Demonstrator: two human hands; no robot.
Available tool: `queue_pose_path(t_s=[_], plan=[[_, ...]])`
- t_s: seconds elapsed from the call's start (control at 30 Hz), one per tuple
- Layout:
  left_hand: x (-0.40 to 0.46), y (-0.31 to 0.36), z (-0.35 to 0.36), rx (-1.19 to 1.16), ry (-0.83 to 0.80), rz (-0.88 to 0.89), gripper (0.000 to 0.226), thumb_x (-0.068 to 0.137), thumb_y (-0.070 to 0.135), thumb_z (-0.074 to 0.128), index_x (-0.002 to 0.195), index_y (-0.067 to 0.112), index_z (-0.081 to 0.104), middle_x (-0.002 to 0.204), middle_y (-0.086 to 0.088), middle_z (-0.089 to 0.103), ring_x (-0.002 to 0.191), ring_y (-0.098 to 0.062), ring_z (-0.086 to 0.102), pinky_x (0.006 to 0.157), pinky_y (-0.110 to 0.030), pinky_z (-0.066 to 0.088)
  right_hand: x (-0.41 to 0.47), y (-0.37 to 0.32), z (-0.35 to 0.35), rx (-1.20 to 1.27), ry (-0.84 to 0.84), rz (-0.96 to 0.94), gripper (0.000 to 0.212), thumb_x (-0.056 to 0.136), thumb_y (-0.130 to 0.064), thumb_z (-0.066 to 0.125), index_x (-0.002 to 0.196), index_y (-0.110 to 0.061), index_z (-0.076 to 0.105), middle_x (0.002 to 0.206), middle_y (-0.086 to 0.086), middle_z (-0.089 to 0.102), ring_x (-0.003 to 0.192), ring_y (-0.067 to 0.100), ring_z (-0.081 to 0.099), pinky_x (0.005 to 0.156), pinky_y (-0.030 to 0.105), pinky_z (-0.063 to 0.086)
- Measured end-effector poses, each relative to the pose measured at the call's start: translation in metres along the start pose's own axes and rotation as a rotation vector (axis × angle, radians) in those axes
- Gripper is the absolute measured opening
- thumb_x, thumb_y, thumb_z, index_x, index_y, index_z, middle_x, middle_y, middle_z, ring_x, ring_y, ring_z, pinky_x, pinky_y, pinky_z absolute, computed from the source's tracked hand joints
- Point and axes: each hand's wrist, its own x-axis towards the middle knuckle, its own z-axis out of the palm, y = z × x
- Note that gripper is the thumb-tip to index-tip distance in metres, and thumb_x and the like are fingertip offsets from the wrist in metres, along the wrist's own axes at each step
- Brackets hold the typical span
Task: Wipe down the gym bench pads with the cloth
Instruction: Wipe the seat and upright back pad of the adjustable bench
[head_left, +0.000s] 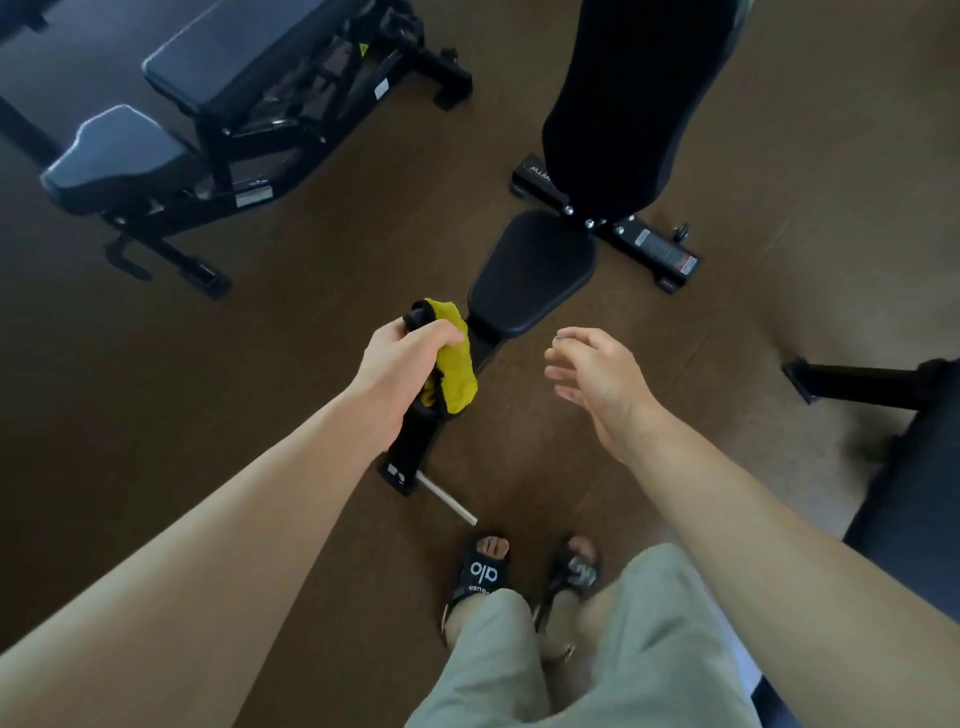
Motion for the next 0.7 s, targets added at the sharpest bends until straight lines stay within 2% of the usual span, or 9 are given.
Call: queue_pose_path(t_s=[0.1,0.17,0.27,0.33,0.4,0.5,0.6,0.67,0.7], plan=[[0.055,0.010,0.026,-0.034,0.147,-0.005,0.025,0.089,0.009,0.055,0.101,-0.012,0.063,0.081,-0.024,0.063,0.068,-0.034,0.062,0.065,-0.037,0.058,0.054,-0.009,-0.027,0.021,0.050,0.013,0.011,0.105,-0.026,0.055,0.110,-0.026,0.065,0.115,0.002,0.069,0.106,0.018,0.068,0.099,0.039,0.056],[0.095,0.014,0.046,-0.070,0.278,-0.042,0.021,0.086,0.016,0.059,0.098,0.003,0.069,0.081,-0.019,0.069,0.070,-0.033,0.068,0.061,-0.035,0.059,0.095,-0.018,-0.045,-0.018,0.061,-0.002,0.011,0.104,-0.024,0.055,0.108,-0.027,0.065,0.112,0.000,0.071,0.105,0.017,0.069,0.098,0.038,0.056],[0.159,0.017,0.079,-0.033,0.436,-0.052,0.021,0.079,0.032,0.063,0.092,0.016,0.068,0.094,-0.016,0.074,0.086,-0.036,0.072,0.063,-0.036,0.060,0.165,-0.035,-0.068,-0.074,0.051,-0.050,0.012,0.103,-0.022,0.055,0.106,-0.028,0.065,0.109,-0.002,0.073,0.103,0.016,0.070,0.098,0.039,0.057],[0.202,0.017,0.099,0.085,0.571,0.007,0.018,0.089,0.032,0.062,0.097,0.016,0.066,0.094,-0.006,0.069,0.086,-0.025,0.067,0.063,-0.029,0.052,0.214,-0.044,-0.080,-0.123,0.019,-0.092,0.011,0.103,-0.022,0.056,0.106,-0.029,0.065,0.111,-0.003,0.072,0.103,0.014,0.070,0.100,0.039,0.056],[0.240,0.016,0.116,0.275,0.712,0.077,0.018,0.096,0.033,0.060,0.097,0.015,0.061,0.092,0.001,0.062,0.087,-0.022,0.061,0.069,-0.032,0.048,0.258,-0.046,-0.094,-0.214,-0.009,-0.150,0.014,0.103,-0.026,0.057,0.115,-0.029,0.064,0.114,-0.006,0.069,0.106,0.013,0.067,0.101,0.039,0.054],[0.297,0.002,0.134,0.533,0.852,0.213,0.021,0.098,0.032,0.059,0.099,0.012,0.052,0.103,-0.004,0.060,0.091,-0.024,0.057,0.075,-0.039,0.047,0.321,-0.047,-0.107,-0.354,-0.054,-0.267,0.028,0.103,-0.032,0.058,0.132,-0.030,0.058,0.111,-0.014,0.063,0.107,0.006,0.061,0.091,0.026,0.049],[0.364,-0.032,0.155,0.831,0.813,0.437,0.024,0.094,0.024,0.066,0.103,0.009,0.050,0.109,-0.009,0.057,0.093,-0.030,0.057,0.071,-0.042,0.047,0.390,-0.040,-0.109,-0.380,-0.043,-0.386,0.032,0.104,-0.033,0.057,0.136,-0.032,0.056,0.108,-0.019,0.061,0.102,-0.002,0.058,0.079,0.015,0.041],[0.411,-0.066,0.176,0.984,0.611,0.504,0.027,0.089,0.023,0.068,0.104,0.008,0.052,0.110,-0.011,0.058,0.094,-0.035,0.058,0.068,-0.042,0.046,0.436,-0.029,-0.103,-0.385,-0.026,-0.474,0.030,0.104,-0.032,0.056,0.134,-0.032,0.058,0.109,-0.019,0.063,0.103,-0.005,0.058,0.079,0.012,0.043],[0.433,-0.084,0.188,1.064,0.468,0.474,0.029,0.089,0.028,0.068,0.106,0.010,0.052,0.111,-0.010,0.057,0.096,-0.036,0.060,0.067,-0.041,0.046,0.458,-0.022,-0.098,-0.383,-0.018,-0.525,0.029,0.104,-0.031,0.056,0.133,-0.031,0.059,0.108,-0.019,0.064,0.102,-0.008,0.059,0.080,0.010,0.044]])
